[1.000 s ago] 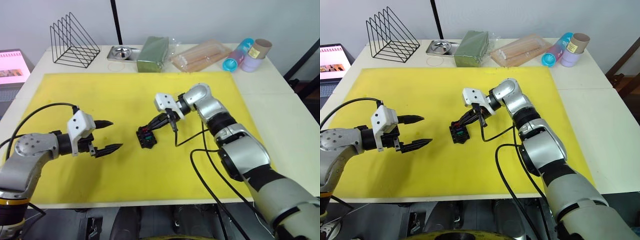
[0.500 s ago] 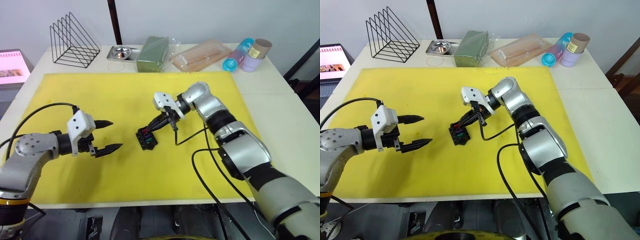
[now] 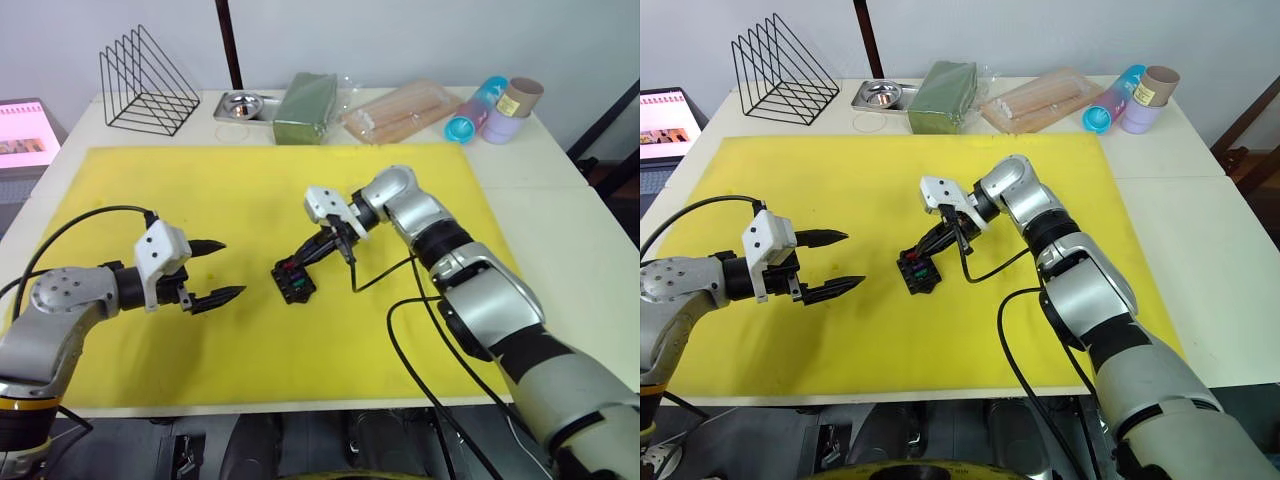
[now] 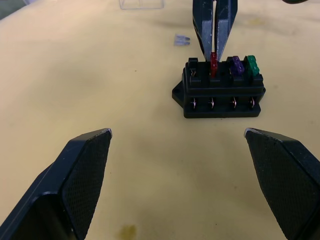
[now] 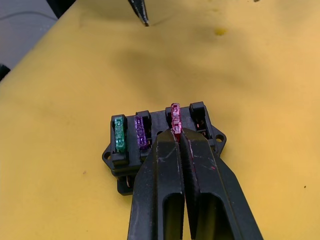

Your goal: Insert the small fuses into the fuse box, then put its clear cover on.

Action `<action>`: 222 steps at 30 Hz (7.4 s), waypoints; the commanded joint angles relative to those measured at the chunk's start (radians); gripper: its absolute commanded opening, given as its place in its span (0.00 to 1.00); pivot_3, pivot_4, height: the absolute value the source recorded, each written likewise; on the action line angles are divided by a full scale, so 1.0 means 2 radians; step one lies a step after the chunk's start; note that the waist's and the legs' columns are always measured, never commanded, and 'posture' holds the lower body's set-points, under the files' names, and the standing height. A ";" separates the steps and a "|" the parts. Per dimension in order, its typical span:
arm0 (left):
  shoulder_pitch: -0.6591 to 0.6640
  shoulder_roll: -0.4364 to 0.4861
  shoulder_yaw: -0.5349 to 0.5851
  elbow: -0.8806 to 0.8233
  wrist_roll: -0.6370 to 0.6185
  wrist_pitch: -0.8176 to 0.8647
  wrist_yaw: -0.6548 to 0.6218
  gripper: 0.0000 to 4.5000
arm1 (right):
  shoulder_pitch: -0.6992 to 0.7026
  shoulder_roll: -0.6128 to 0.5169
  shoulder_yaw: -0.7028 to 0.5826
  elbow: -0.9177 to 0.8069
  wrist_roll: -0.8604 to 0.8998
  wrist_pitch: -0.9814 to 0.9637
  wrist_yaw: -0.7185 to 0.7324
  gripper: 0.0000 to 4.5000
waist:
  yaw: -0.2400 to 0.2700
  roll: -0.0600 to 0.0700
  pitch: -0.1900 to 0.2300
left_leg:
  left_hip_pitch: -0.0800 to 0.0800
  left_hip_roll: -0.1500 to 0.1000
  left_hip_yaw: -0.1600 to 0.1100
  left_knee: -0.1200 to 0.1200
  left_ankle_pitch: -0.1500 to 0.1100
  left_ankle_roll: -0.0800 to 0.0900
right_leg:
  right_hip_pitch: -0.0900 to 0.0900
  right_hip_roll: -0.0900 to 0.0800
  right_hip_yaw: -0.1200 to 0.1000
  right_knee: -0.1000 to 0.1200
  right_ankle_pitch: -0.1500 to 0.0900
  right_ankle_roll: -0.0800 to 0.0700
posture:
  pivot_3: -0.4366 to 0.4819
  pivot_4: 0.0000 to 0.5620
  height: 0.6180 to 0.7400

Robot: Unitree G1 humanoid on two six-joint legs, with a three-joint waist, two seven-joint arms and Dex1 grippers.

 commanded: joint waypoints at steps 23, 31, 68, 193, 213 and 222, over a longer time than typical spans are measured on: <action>0.000 -0.001 0.006 -0.020 -0.001 -0.004 0.004 1.00 | -0.008 -0.007 0.018 -0.017 -0.011 -0.011 0.006 0.01 | 0.000 0.000 0.000 | 0.000 0.000 0.000 0.000 0.000 0.000 | 0.000 0.000 0.000 0.000 0.000 0.000 | 0.48 0.27 1.00; -0.002 -0.002 0.004 -0.020 -0.001 -0.004 0.004 1.00 | -0.007 -0.013 0.020 -0.030 -0.001 -0.003 0.006 0.01 | 0.000 0.000 0.000 | 0.000 0.000 0.000 0.000 0.000 0.000 | 0.000 0.000 0.000 0.000 0.000 0.000 | 0.48 0.27 1.00; 0.000 -0.008 0.005 -0.018 0.001 -0.006 0.006 1.00 | -0.005 -0.047 0.031 -0.120 0.036 0.024 0.006 0.16 | 0.000 0.000 0.000 | 0.000 0.000 0.000 0.000 0.000 0.000 | 0.000 0.000 0.000 0.000 0.000 0.000 | 0.48 0.27 1.00; 0.074 0.079 0.122 -0.080 -0.070 0.080 -0.046 1.00 | 0.120 -0.236 -0.110 -0.325 0.059 0.160 -0.025 0.68 | -0.001 0.001 0.001 | 0.006 0.000 0.001 -0.007 0.000 0.000 | 0.006 -0.001 0.000 -0.008 0.000 0.000 | 0.48 0.27 1.00; 0.088 0.079 0.133 -0.066 -0.064 0.062 -0.063 1.00 | 0.127 -0.257 -0.121 -0.311 0.053 0.300 -0.055 0.99 | -0.001 0.001 0.001 | 0.006 0.000 0.001 -0.007 0.000 0.000 | 0.006 -0.001 0.000 -0.008 0.000 -0.001 | 0.48 0.27 1.00; 0.051 0.056 0.080 -0.069 -0.053 0.057 -0.033 1.00 | 0.044 -0.159 -0.024 -0.249 0.029 0.447 -0.025 0.99 | 0.000 0.001 0.001 | 0.006 0.000 0.001 -0.007 0.000 0.000 | 0.005 0.000 0.000 -0.008 0.000 0.000 | 0.48 0.27 1.00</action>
